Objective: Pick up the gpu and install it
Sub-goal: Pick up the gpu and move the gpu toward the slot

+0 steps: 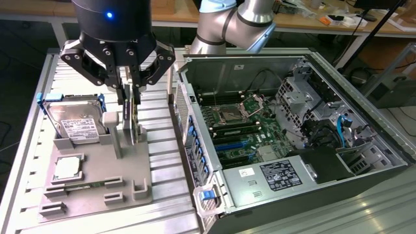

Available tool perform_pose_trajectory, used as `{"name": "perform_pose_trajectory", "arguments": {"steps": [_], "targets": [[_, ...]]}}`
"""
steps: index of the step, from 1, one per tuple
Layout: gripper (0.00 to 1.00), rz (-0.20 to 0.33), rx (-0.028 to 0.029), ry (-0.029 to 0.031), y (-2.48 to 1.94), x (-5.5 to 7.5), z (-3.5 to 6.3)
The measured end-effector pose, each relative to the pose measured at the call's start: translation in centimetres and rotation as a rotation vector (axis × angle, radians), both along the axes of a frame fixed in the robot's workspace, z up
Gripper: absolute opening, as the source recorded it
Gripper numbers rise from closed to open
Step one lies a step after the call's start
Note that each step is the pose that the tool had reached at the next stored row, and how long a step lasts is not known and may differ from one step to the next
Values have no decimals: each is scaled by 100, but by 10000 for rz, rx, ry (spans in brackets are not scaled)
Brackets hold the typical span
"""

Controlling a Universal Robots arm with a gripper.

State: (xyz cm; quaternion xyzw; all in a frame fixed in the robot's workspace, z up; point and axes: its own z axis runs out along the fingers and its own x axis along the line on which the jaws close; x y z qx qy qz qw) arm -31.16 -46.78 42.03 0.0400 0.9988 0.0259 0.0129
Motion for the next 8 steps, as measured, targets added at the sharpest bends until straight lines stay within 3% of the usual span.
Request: {"name": "perform_pose_trajectory", "arguments": {"steps": [8], "targets": [[27,0,0,0,0,0,60]]}}
